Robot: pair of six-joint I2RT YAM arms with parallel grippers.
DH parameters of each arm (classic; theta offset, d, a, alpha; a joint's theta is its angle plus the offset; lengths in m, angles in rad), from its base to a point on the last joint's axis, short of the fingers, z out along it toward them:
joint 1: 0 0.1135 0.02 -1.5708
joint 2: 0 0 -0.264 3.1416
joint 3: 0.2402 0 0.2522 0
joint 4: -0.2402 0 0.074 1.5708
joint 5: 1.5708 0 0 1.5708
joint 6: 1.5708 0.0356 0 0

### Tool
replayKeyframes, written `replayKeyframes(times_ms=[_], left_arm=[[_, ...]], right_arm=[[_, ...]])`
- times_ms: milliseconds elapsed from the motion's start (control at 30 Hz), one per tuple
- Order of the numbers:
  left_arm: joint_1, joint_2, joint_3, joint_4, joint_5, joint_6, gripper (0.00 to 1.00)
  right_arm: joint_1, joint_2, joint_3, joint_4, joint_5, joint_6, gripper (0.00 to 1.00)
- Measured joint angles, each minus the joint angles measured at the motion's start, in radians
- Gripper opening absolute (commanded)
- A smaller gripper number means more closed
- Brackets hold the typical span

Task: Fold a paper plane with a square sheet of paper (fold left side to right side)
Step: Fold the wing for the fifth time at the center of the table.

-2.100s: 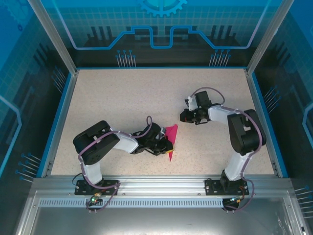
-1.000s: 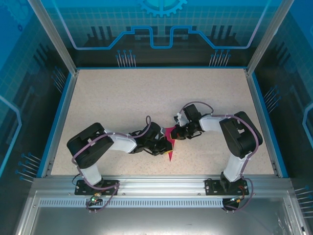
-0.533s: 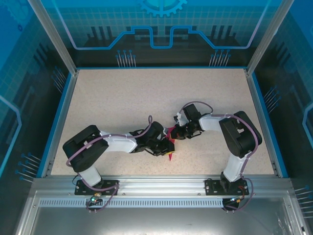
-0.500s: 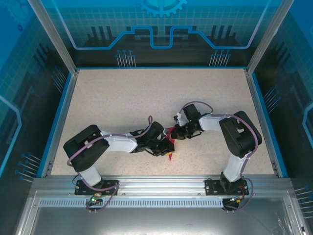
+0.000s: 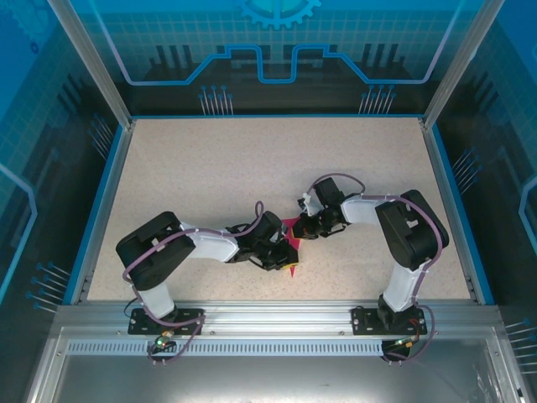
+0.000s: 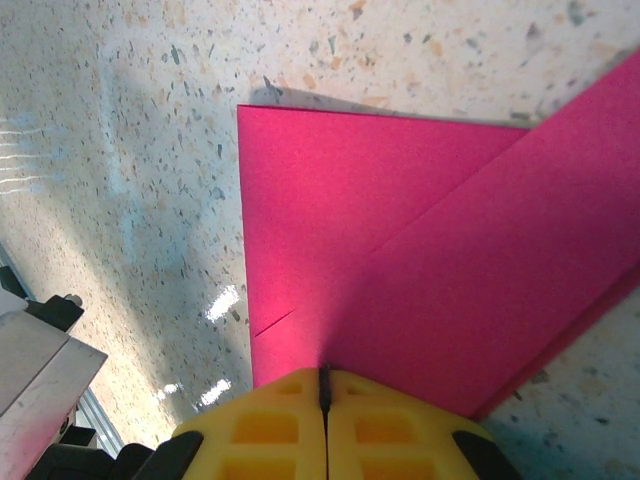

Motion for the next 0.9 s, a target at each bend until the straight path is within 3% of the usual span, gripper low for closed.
replayKeyframes(times_ms=[900], left_arm=[[-0.006, 0.000, -0.012, -0.022, -0.002, -0.001, 0.13]], right_arm=[[0.000, 0.010, 0.019, -0.030, 0.003, -0.008, 0.06]])
